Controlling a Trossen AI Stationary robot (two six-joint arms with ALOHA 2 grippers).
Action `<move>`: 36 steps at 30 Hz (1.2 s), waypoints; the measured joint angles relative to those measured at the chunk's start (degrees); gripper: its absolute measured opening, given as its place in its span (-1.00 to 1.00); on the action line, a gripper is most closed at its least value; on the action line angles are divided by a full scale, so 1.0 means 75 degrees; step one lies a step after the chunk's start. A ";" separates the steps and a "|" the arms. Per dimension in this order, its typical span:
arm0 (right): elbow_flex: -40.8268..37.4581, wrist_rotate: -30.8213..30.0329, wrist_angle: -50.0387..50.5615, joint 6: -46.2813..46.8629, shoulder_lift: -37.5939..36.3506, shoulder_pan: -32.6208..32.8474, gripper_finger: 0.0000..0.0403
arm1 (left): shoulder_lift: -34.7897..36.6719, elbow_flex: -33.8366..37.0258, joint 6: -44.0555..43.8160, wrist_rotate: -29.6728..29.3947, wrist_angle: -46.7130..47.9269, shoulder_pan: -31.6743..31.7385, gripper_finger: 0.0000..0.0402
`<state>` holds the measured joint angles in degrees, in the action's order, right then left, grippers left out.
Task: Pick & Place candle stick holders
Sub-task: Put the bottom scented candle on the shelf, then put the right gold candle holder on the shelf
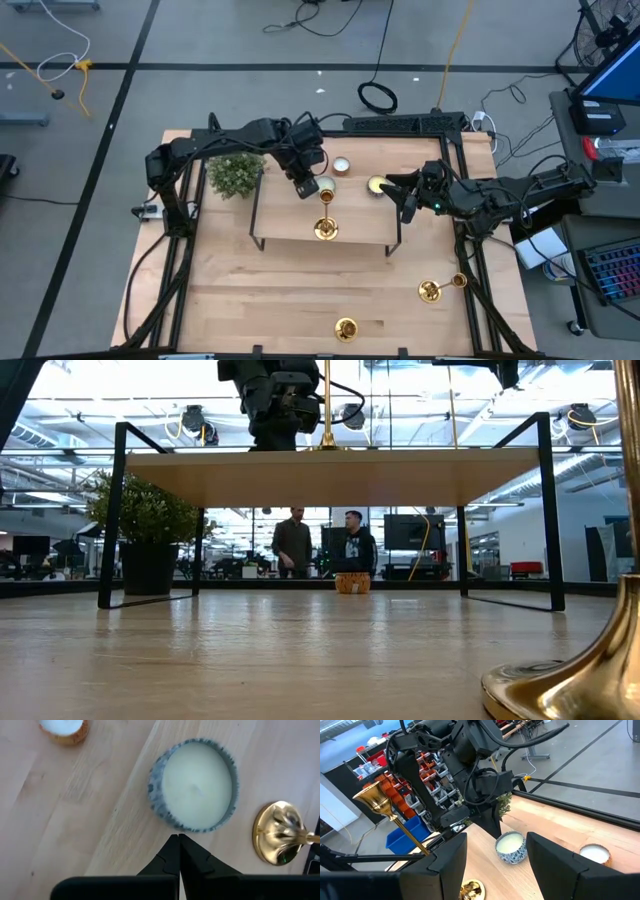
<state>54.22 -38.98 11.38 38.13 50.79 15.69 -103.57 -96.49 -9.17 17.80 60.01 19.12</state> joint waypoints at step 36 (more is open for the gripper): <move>0.0003 0.2577 0.0172 -0.1145 -0.1234 0.0176 -0.02 | 0.3109 -0.0032 -0.6257 -0.4093 0.0955 -0.3578 -0.99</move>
<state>54.24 -19.65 12.67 29.54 41.53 17.01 -80.25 -96.73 -56.09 -12.89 67.18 -7.71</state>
